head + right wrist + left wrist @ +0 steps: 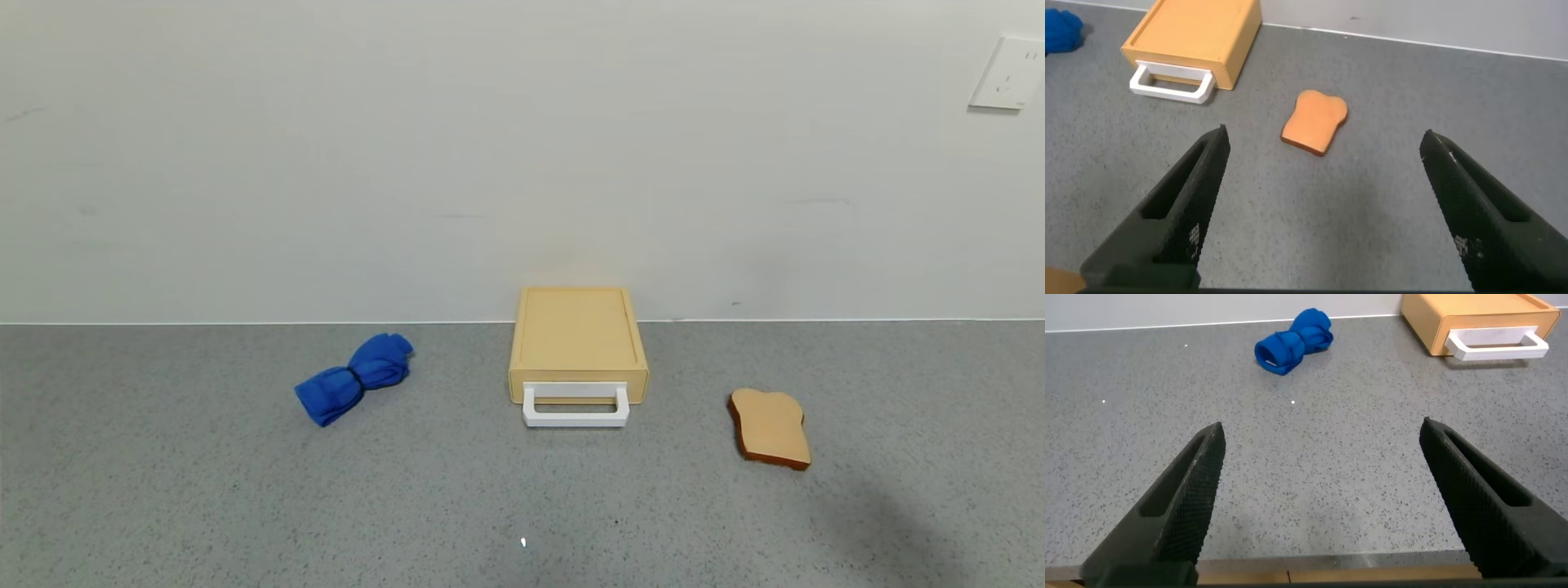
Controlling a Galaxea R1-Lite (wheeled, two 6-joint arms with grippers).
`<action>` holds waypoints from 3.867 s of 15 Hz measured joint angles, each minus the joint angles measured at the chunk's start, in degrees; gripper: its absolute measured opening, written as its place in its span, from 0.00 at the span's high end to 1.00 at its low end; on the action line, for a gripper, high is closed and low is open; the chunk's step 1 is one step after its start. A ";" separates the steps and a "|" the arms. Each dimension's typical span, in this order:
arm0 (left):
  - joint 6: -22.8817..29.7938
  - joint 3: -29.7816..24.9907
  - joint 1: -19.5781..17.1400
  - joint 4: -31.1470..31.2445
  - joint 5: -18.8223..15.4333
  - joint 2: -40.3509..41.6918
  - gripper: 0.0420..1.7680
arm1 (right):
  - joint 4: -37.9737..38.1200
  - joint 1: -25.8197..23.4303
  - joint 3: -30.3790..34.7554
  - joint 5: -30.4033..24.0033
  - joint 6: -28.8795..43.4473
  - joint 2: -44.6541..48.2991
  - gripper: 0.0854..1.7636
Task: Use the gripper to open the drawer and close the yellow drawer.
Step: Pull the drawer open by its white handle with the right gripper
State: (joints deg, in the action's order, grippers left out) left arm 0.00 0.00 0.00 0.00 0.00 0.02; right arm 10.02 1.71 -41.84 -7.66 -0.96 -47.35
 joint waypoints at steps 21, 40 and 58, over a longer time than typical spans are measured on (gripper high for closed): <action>0.00 0.00 0.00 0.00 -0.02 -0.02 0.03 | 4.45 33.93 -39.50 11.75 20.94 -62.64 0.03; 0.00 0.00 0.00 0.00 -0.02 -0.02 0.03 | 5.90 40.24 -55.45 12.62 3.91 -82.44 0.03; 0.00 0.00 0.00 0.00 0.00 0.00 0.03 | 5.96 38.56 -62.76 11.95 3.77 -90.64 0.03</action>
State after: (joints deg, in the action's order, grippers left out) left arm 0.00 0.00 0.00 0.00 0.00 0.02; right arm 15.98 40.27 -104.60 4.29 2.80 -137.99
